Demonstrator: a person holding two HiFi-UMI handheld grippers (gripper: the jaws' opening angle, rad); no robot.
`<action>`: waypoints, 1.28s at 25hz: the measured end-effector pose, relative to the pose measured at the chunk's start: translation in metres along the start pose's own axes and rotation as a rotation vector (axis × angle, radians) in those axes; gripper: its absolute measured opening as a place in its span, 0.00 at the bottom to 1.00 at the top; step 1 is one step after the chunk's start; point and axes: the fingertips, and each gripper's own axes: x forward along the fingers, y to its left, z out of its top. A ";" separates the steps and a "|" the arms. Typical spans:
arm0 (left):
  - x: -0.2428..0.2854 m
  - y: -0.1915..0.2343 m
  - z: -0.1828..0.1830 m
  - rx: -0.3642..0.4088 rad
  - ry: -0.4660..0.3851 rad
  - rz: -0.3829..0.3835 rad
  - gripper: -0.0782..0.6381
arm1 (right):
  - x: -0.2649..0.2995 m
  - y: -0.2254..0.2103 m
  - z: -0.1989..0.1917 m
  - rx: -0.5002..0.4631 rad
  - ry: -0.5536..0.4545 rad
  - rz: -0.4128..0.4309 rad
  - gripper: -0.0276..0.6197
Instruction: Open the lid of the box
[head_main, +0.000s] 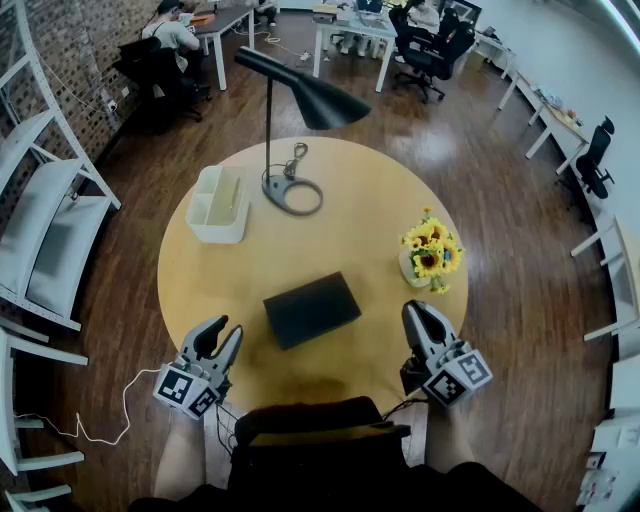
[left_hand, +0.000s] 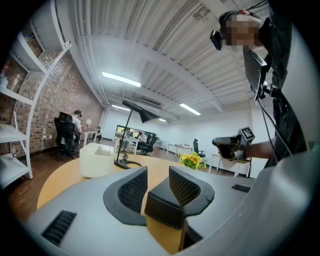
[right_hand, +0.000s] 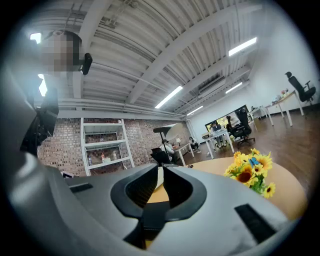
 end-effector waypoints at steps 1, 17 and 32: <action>0.004 0.000 -0.010 0.024 0.023 -0.023 0.29 | 0.004 0.003 -0.005 0.000 0.012 0.008 0.10; 0.075 -0.029 -0.127 0.184 0.315 -0.425 0.97 | 0.034 0.046 -0.069 0.013 0.166 -0.027 0.10; 0.097 -0.034 -0.134 0.102 0.189 -0.532 0.97 | 0.079 0.043 -0.116 -0.317 0.557 0.052 0.28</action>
